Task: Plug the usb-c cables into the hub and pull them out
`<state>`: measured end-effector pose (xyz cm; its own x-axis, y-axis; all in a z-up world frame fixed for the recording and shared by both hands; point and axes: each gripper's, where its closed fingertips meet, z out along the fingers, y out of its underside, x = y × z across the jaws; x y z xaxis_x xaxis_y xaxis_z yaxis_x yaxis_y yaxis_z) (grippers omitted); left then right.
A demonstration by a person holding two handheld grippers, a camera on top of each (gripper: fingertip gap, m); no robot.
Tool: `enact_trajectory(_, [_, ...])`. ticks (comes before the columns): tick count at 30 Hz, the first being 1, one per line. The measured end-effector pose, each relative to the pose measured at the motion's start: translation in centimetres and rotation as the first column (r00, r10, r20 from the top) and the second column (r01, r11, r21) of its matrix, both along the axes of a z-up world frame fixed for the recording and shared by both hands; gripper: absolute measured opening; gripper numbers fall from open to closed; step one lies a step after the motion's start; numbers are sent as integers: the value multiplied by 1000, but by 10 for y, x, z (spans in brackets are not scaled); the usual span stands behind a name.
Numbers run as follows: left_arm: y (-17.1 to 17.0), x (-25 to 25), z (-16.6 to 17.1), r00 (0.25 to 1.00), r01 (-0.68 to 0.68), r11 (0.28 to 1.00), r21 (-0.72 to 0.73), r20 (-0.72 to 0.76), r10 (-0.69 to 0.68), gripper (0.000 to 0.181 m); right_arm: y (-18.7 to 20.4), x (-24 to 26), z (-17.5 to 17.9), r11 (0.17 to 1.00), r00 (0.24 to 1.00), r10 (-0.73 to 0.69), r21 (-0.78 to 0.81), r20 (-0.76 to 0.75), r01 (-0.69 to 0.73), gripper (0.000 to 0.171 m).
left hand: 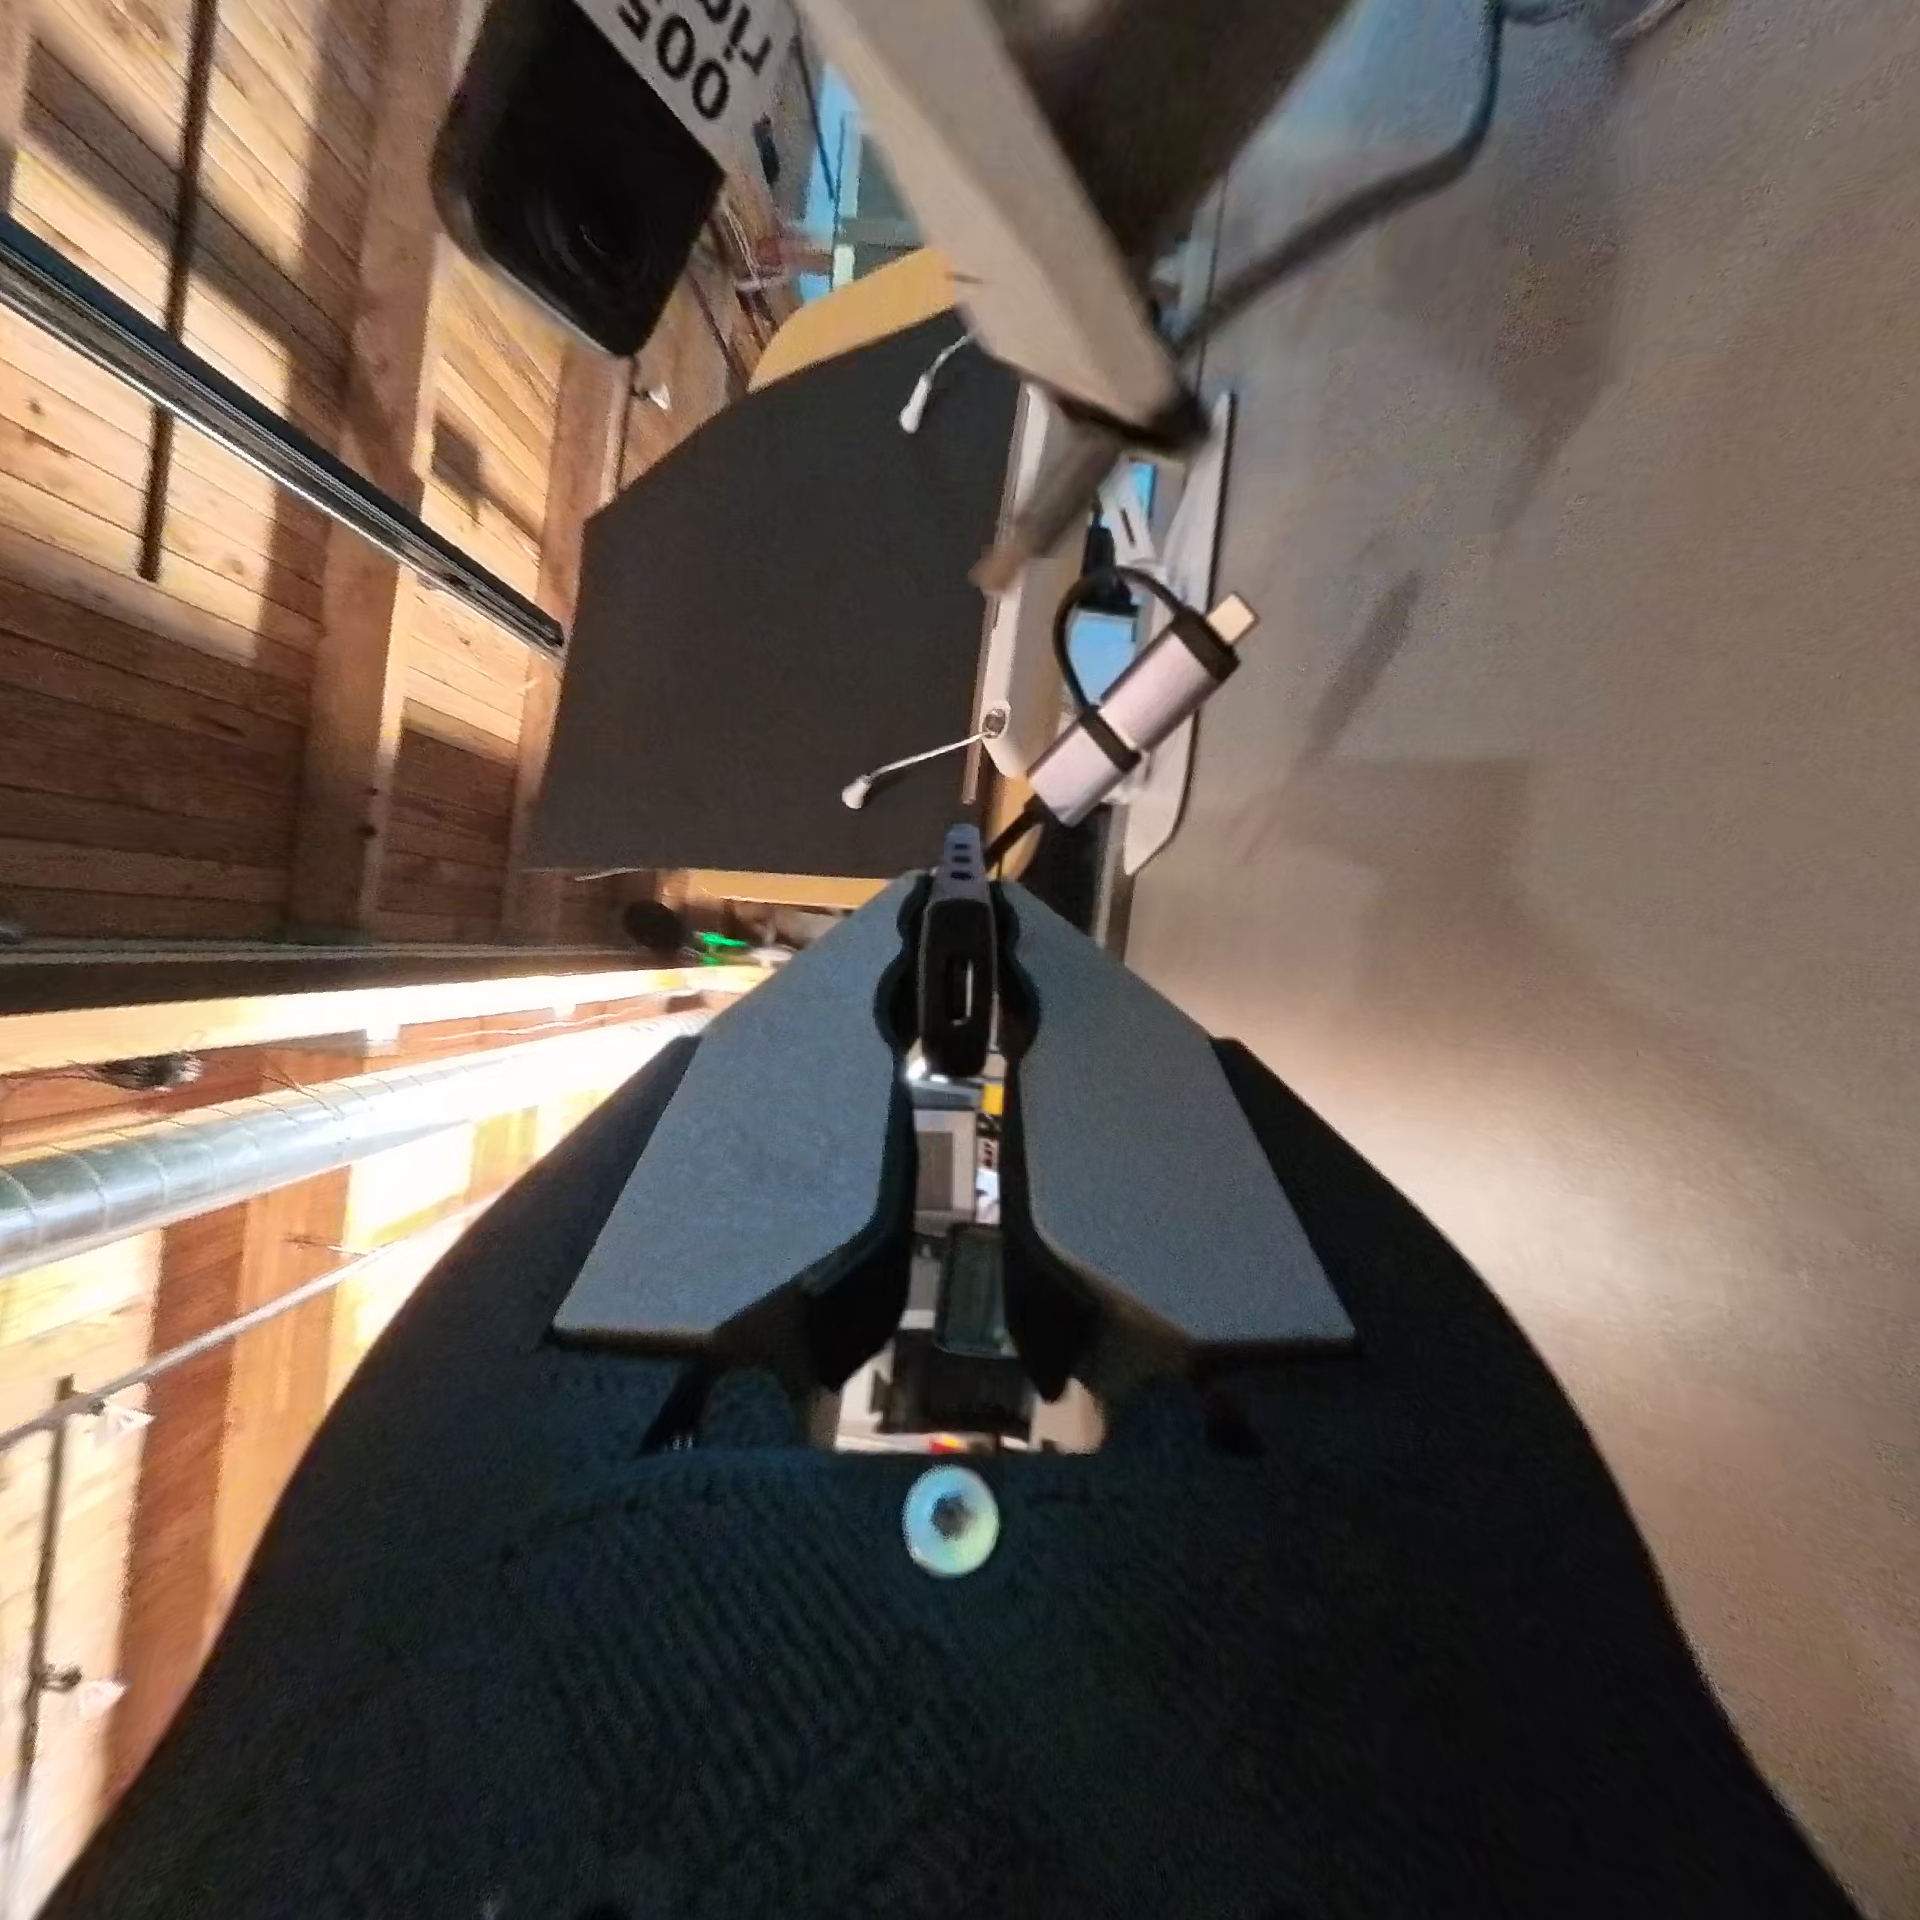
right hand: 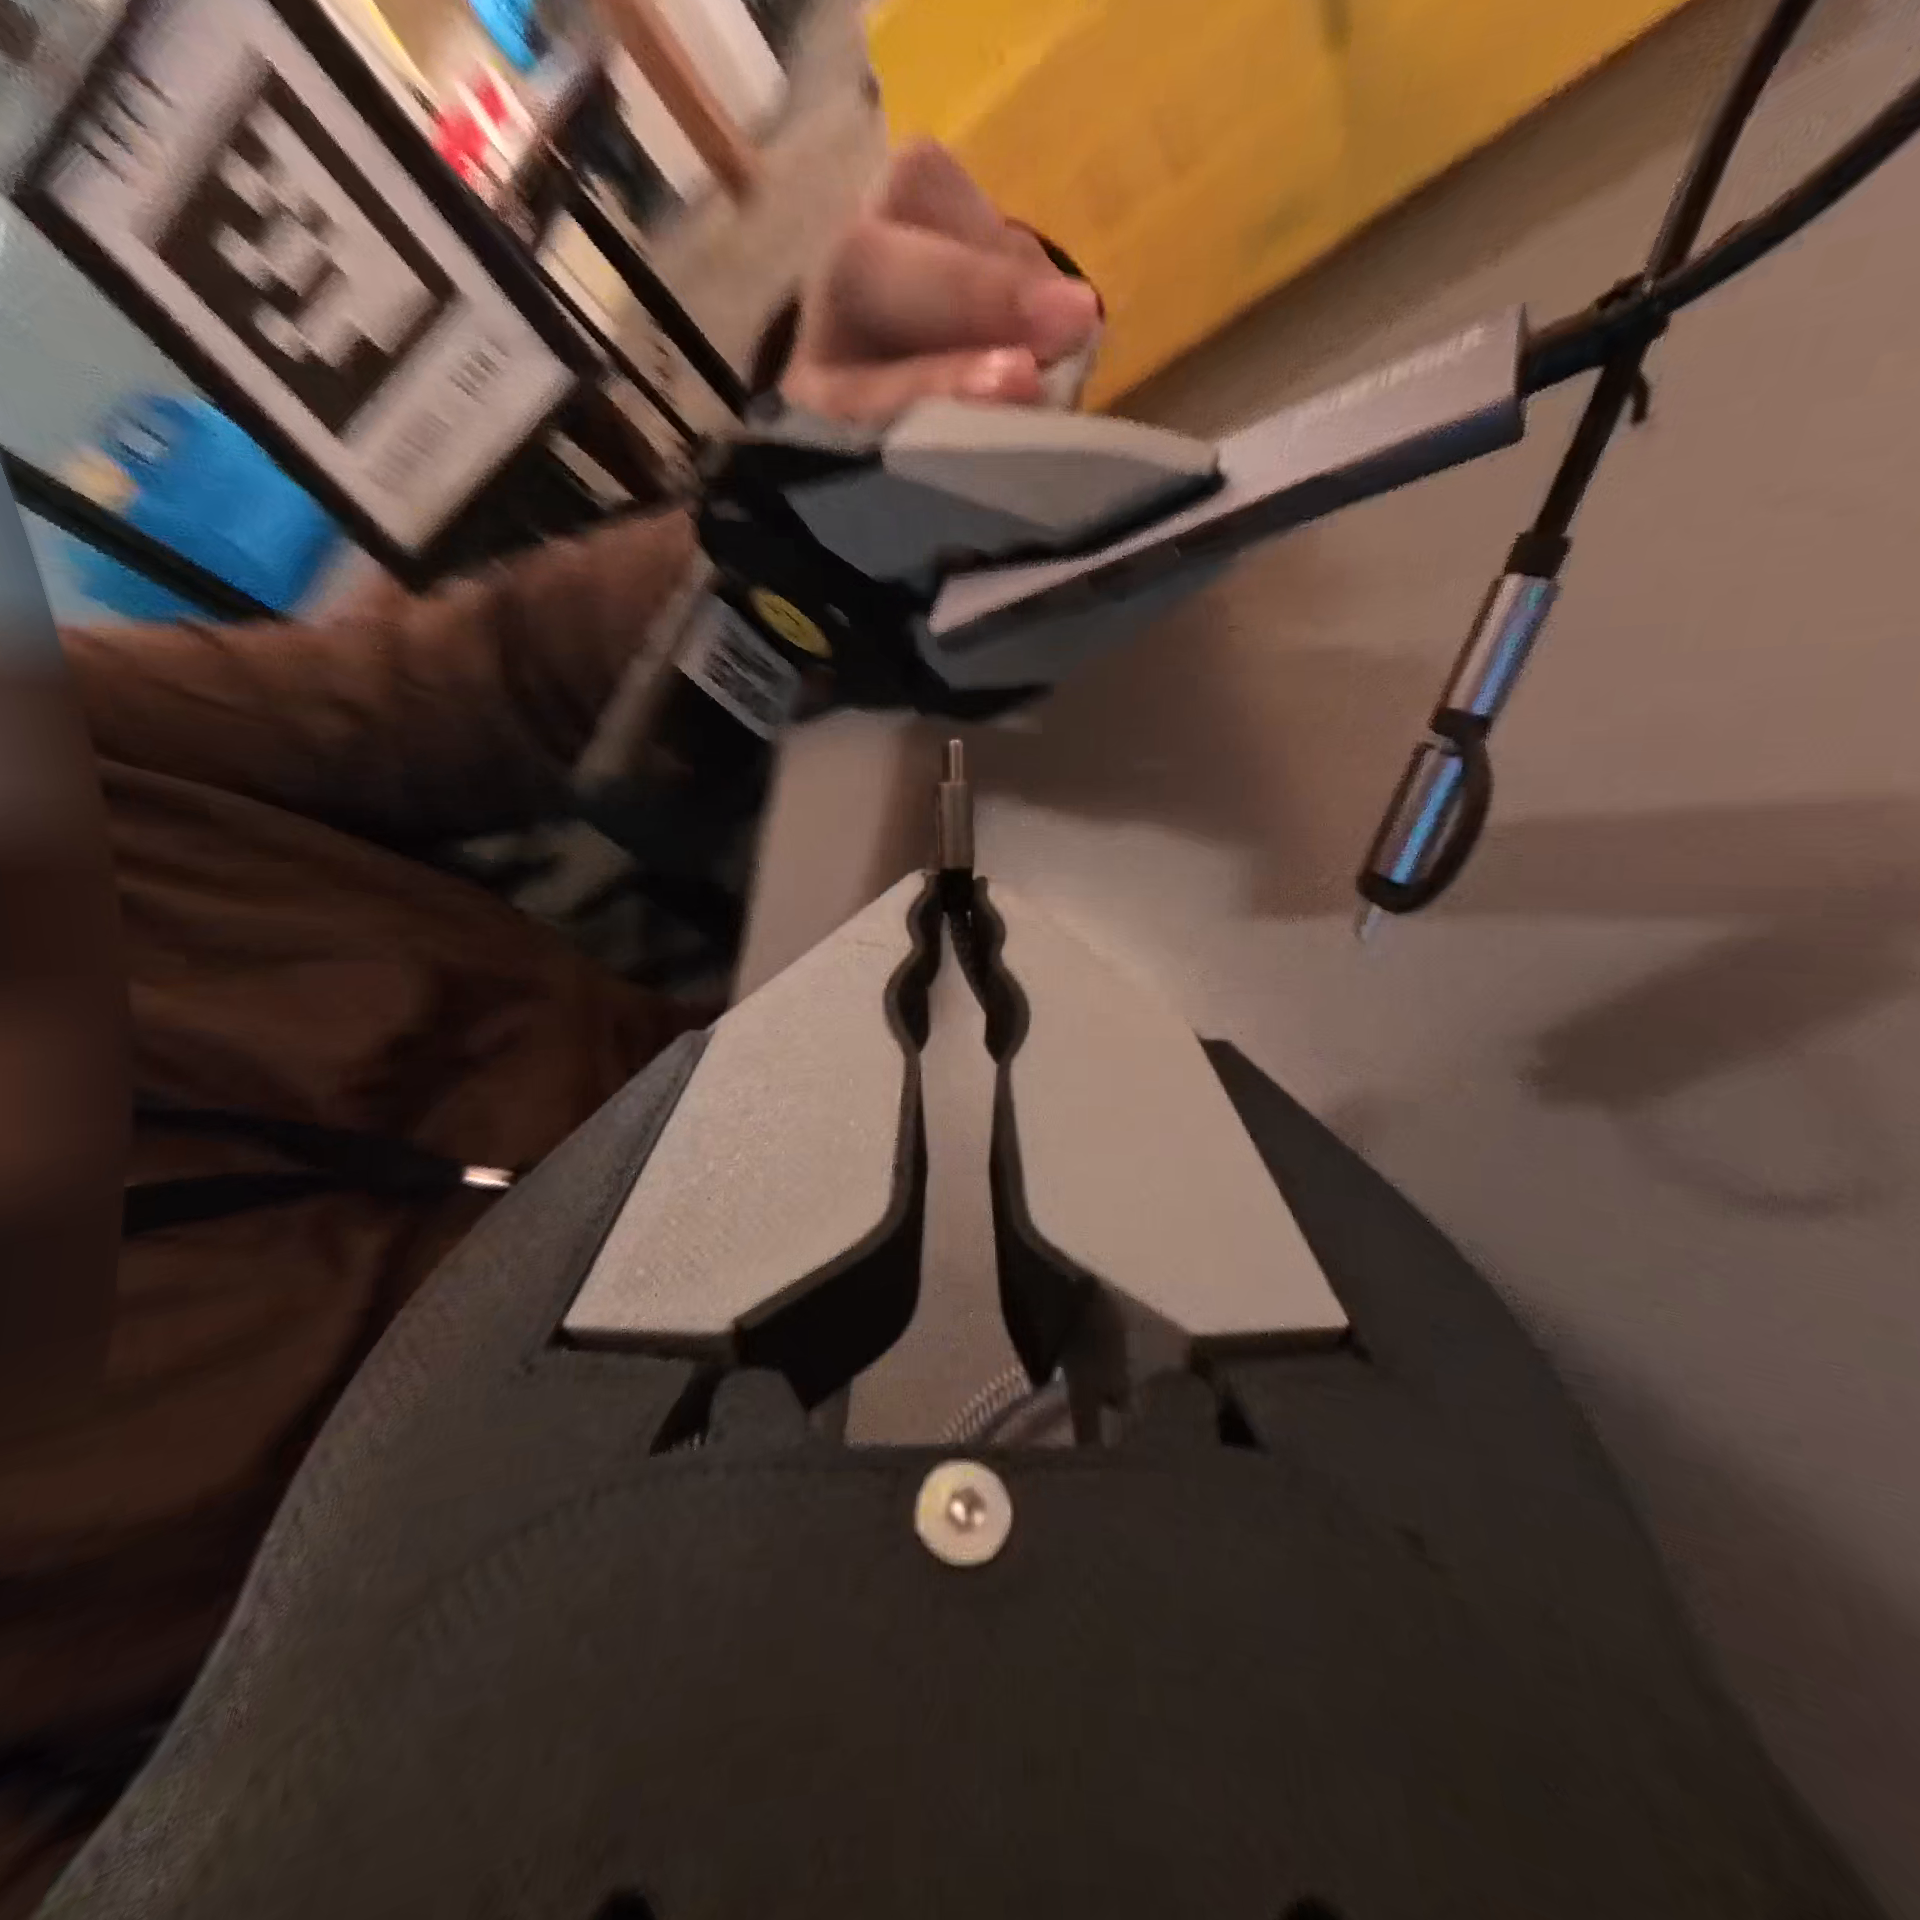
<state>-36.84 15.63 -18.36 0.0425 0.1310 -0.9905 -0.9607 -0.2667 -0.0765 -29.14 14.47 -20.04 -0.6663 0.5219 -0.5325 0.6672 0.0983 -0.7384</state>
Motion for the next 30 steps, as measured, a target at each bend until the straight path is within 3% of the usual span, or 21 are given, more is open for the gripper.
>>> enact_trajectory(6, [-5,20,5,974,44,999,29,-222,-37,7,-21,16,11,945,963,145,-320,226,-67,3])
enact_trajectory(10, [-6,34,7,954,80,996,37,-293,-66,7,-30,15,-8,962,945,145,-266,294,-64,3])
enact_trajectory(25, [-6,51,7,920,120,992,43,-381,-95,8,-29,20,-5,945,928,185,-319,325,-77,2])
enact_trajectory(30, [-6,48,7,924,105,993,46,-374,-80,7,-23,12,-3,950,942,132,-311,307,-32,2])
